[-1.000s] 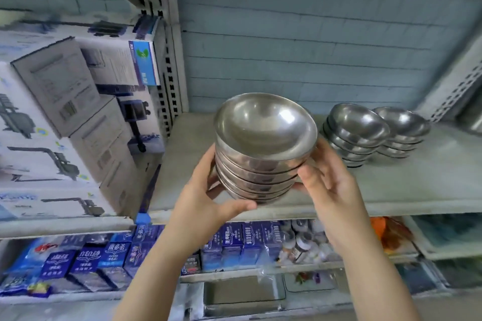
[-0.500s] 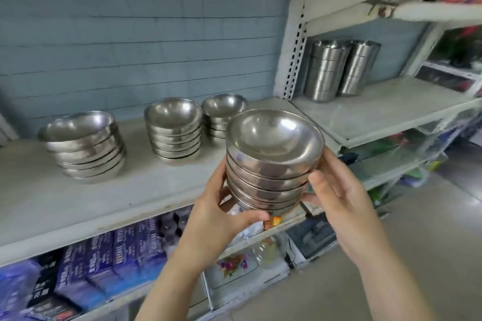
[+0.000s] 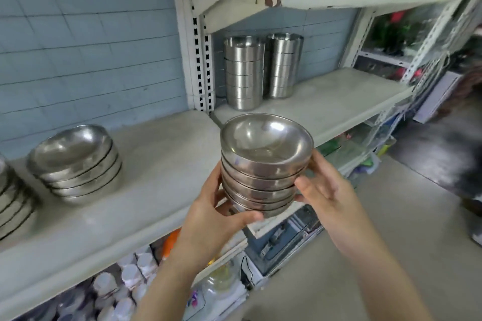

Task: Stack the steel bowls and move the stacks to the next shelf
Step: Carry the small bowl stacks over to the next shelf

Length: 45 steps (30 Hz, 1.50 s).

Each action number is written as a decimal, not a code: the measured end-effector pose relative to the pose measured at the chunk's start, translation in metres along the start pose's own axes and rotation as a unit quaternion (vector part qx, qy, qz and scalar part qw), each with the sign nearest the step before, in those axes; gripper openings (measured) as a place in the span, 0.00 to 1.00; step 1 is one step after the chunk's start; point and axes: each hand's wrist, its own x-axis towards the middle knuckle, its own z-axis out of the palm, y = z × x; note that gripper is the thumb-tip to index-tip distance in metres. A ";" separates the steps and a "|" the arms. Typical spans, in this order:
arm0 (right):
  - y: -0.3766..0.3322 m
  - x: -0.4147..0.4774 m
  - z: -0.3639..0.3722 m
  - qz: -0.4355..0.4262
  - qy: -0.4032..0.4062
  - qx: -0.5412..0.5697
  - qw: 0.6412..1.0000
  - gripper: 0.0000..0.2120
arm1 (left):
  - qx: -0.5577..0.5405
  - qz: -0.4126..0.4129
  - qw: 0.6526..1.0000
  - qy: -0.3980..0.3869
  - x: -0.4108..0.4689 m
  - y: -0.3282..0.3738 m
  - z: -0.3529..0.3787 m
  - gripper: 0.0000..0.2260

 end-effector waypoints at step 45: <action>0.252 0.608 -0.347 -0.022 -0.285 -0.019 0.958 0.25 | 0.132 -0.144 0.950 0.243 0.586 -0.065 0.307 0.53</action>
